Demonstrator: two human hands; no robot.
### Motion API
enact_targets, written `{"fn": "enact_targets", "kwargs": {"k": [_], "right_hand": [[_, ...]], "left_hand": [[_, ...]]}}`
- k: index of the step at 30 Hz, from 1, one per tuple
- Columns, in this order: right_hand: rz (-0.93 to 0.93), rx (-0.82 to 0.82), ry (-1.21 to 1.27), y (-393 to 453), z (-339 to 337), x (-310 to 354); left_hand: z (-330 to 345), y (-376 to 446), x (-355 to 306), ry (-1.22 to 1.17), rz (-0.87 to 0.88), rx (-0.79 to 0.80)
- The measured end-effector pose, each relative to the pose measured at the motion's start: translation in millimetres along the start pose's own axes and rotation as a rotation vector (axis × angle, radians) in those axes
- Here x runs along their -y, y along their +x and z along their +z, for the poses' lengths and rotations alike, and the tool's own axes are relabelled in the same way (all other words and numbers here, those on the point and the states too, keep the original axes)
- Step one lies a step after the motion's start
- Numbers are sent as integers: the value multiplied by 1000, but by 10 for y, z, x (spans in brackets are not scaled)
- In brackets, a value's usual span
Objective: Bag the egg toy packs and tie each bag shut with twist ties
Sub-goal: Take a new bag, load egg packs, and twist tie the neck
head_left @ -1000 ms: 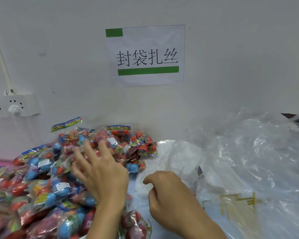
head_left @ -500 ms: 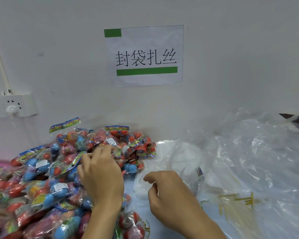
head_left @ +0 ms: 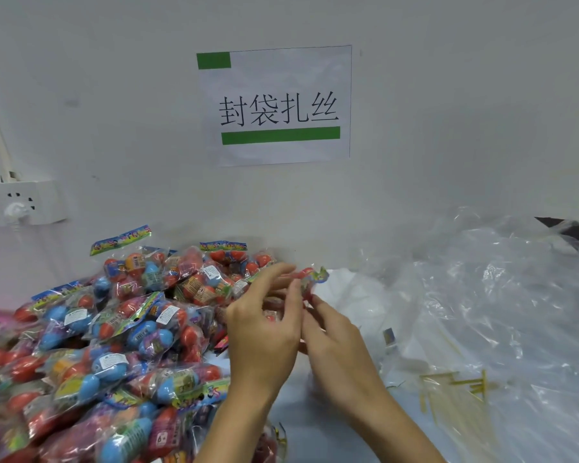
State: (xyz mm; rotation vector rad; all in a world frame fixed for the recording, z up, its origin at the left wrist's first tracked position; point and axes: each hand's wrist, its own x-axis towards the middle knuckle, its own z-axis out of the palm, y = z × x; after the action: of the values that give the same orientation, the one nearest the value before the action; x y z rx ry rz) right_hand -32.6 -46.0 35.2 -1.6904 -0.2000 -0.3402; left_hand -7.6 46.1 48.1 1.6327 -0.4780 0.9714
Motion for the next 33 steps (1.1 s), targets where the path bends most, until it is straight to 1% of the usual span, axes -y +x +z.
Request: {"fn": "enact_targets", "kwargs": {"k": [2,4,6,8,9,10,11,12,13,15,16,17,18,20,22,24,27,33], "right_hand": [[120,38,293,12,-30,35],[170,15,439,22,-61,62],[166,-80,457,39,-82,65],[160,-214,406,67,-100,49],[163,-261,373,82,-111,34],[168,-296,343,95,-121,26],[170,-317,320,103,-132,23],[169,-330,306,109,-141,23],[165,-339,302,111,-149,24],[162,-348,309,113,-151,33],[163,-347,314,110,-150,35],[165,-343,318,107,-147,34],[168,-340,323,104,-147,36],[173,-338,331,99,-148,39],[179,-337,335,99,-148,45],[185,-341,340,100,-149,48],[195,-344,347,104,-148,47],[196,-332,346,96,-148,50]], "left_hand": [[-1,-7,-49,-209,-150,80],[-16,0,-58,-331,-214,124],[-27,10,-38,-409,-277,169],[-36,23,-36,-487,-357,214],[-43,30,-30,-476,-381,218],[-50,37,-9,-401,-389,200],[-66,47,30,-255,-382,180],[-94,55,79,-50,-371,182],[-131,56,130,194,-366,224],[-221,30,215,725,-394,388],[-265,12,248,941,-448,483],[-291,-8,258,1091,-535,581],[-302,-27,262,1187,-622,666],[-299,-55,278,1273,-721,764],[-284,-54,295,1298,-734,771],[-294,-53,277,1302,-701,759],[-334,-36,228,1272,-642,699],[-359,-22,236,1166,-505,514]]}}
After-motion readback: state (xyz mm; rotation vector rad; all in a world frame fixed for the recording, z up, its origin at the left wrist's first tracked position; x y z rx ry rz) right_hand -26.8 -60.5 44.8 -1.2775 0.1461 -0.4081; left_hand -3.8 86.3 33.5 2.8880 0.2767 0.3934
